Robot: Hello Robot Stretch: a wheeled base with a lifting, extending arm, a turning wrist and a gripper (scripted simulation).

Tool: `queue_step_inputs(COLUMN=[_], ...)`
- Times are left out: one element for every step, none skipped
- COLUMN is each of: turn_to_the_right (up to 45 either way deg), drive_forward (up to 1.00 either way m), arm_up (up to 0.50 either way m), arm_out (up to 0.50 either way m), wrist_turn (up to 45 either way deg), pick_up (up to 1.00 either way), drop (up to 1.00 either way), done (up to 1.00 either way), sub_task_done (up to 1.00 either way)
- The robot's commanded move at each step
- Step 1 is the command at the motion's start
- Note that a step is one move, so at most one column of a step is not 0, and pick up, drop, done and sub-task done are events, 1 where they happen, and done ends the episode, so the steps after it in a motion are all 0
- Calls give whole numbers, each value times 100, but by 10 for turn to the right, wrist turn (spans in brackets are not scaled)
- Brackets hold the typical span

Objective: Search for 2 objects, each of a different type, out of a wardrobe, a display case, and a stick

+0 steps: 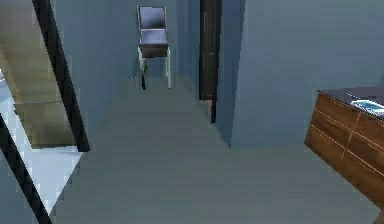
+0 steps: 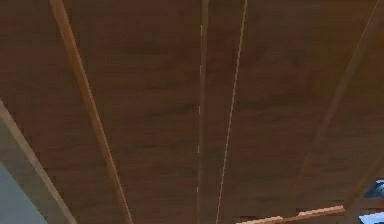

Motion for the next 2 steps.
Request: queue_step_inputs(turn_to_the_right=[-30,0], drive_forward=[0,45], arm_up=[0,0], arm_out=[0,0], wrist_turn=[0,0], pick_up=[0,0], drop=[0,0], done=[0,0], sub_task_done=[0,0])
